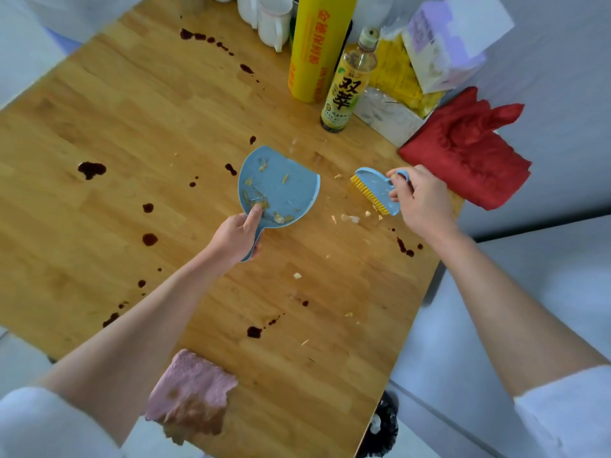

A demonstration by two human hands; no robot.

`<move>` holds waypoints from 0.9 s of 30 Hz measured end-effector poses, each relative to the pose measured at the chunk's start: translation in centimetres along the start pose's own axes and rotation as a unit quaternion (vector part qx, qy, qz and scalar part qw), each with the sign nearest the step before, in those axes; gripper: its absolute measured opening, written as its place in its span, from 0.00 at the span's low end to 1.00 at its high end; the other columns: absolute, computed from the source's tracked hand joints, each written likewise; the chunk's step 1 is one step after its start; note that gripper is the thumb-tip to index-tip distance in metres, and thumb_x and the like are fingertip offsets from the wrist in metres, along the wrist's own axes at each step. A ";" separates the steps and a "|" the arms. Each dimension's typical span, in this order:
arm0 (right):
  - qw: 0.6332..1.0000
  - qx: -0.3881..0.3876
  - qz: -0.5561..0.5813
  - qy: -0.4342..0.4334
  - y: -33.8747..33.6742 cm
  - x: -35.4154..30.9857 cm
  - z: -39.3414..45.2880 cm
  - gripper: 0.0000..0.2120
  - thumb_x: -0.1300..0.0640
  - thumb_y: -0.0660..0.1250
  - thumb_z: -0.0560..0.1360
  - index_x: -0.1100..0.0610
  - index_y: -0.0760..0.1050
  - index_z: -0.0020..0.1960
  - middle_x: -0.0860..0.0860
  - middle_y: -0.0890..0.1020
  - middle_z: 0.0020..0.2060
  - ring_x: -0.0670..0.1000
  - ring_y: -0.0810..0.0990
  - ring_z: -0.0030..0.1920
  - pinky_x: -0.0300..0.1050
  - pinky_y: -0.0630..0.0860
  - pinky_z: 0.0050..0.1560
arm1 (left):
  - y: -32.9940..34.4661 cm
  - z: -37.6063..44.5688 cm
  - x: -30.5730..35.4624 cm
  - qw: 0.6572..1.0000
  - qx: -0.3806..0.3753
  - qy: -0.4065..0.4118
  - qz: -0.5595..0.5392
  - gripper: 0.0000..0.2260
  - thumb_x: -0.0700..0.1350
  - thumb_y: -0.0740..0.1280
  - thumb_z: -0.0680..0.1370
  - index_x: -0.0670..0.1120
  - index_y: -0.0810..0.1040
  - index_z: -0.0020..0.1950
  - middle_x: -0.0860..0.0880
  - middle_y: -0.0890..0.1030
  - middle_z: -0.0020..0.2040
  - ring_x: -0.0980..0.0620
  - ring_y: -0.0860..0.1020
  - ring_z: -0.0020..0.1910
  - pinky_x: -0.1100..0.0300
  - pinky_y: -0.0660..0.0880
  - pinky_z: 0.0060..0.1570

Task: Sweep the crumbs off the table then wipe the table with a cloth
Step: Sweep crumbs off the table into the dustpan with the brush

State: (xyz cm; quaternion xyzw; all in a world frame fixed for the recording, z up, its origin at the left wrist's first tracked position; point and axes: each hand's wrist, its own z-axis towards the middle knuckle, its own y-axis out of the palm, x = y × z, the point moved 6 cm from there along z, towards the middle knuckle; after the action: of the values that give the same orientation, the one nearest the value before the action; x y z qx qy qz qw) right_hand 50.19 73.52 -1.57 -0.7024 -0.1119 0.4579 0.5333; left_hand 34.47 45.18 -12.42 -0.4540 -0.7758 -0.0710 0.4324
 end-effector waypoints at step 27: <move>0.989 0.101 0.033 0.103 -4.7 5.8 -0.3 0.14 0.53 0.59 0.83 0.60 0.80 0.55 0.61 0.84 0.44 0.58 0.85 0.46 0.59 0.79 0.57 | 0.4 -3.9 -2.1 0.999 0.004 -0.003 -0.034 0.27 0.63 0.53 0.83 0.42 0.74 0.38 0.48 0.77 0.29 0.54 0.74 0.23 0.62 0.72 0.24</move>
State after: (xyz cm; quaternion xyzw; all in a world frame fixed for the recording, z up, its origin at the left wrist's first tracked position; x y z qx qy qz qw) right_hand 55.20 79.01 -0.62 -0.6915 0.0134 0.4094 0.5951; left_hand 37.55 42.13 -11.66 -0.4262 -0.7923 -0.0813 0.4290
